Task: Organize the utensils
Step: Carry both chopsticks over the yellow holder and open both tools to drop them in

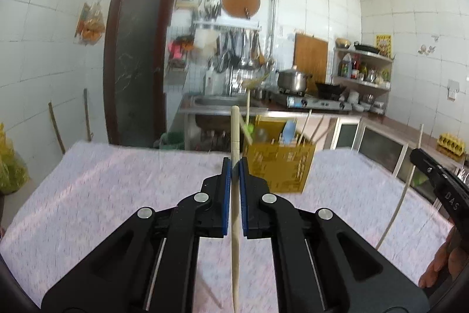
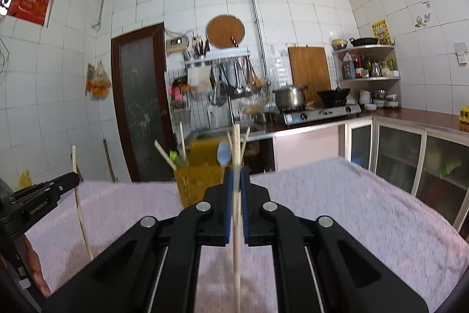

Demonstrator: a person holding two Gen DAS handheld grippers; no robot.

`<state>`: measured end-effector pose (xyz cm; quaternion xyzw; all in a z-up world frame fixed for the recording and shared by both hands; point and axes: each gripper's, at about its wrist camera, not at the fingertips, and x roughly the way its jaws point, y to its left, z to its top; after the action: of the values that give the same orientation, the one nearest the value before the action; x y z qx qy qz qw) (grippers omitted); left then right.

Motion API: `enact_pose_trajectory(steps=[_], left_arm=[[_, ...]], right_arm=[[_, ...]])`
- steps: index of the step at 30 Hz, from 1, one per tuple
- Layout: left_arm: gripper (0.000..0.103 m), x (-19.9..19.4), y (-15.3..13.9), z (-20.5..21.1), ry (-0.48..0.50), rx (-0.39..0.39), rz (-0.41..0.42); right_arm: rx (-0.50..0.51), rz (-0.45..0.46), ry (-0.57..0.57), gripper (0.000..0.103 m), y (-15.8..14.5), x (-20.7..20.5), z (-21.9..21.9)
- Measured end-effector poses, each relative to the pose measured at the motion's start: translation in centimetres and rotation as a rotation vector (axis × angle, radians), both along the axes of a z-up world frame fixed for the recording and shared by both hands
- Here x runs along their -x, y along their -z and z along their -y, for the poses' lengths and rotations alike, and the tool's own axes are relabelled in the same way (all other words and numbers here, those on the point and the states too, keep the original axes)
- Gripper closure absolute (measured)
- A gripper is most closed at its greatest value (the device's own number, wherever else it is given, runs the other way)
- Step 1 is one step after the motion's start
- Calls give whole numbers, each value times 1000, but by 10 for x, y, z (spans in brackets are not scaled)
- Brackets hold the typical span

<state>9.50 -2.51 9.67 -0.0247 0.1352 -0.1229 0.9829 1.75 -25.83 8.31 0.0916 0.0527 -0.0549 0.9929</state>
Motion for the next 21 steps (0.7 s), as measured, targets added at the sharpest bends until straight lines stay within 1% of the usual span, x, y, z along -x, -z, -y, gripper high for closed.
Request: enact_pose_trajectory(steps=[3, 7, 12, 14, 16, 18, 21], left_arm=[[98, -16, -25, 6, 14, 24, 42], [98, -48, -66, 19, 37, 75, 116], [98, -95, -106, 40, 41, 87, 207], [98, -115, -116, 51, 36, 77, 249], [98, -133, -120, 60, 38, 77, 265], [98, -156, -119, 69, 42, 86, 271], [98, -185, -110, 82, 48, 84, 277]], right_arm=[[-8, 37, -3, 97, -21, -16, 4], [10, 110, -1, 97, -60, -50, 9], [25, 166, -7, 97, -94, -93, 10], [36, 190, -10, 97, -106, -113, 10], [44, 205, -14, 97, -113, -134, 8], [53, 217, -17, 97, -115, -156, 7], [44, 213, -28, 97, -108, -185, 8]])
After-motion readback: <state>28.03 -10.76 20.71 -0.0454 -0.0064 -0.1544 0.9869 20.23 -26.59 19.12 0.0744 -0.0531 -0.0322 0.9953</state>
